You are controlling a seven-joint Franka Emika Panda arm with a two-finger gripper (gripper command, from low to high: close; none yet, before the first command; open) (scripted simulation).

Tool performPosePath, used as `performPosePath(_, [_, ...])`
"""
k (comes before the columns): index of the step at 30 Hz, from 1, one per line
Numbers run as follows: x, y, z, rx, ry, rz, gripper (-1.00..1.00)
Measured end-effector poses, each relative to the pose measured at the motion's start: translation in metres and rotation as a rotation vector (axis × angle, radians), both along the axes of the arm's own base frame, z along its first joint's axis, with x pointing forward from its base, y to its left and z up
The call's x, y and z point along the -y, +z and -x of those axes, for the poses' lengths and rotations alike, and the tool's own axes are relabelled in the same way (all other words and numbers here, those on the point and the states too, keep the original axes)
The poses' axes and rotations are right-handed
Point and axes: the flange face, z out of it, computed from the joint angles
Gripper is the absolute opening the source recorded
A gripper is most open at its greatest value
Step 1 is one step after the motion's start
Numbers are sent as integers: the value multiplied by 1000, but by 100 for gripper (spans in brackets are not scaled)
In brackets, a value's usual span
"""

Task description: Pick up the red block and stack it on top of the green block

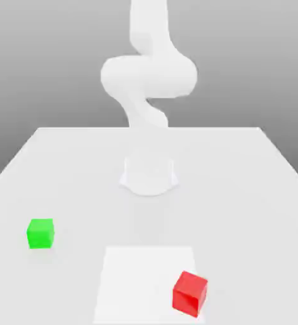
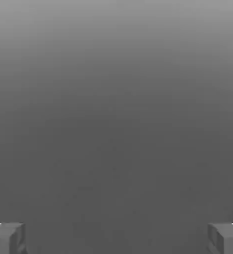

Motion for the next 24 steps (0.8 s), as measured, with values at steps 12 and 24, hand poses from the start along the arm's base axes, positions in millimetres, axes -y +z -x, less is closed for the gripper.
performPosePath(12, [-27,-227,-101,-345,-221,-33,0])
performPosePath(24, [-62,-444,-82,-673,-383,-175,0])
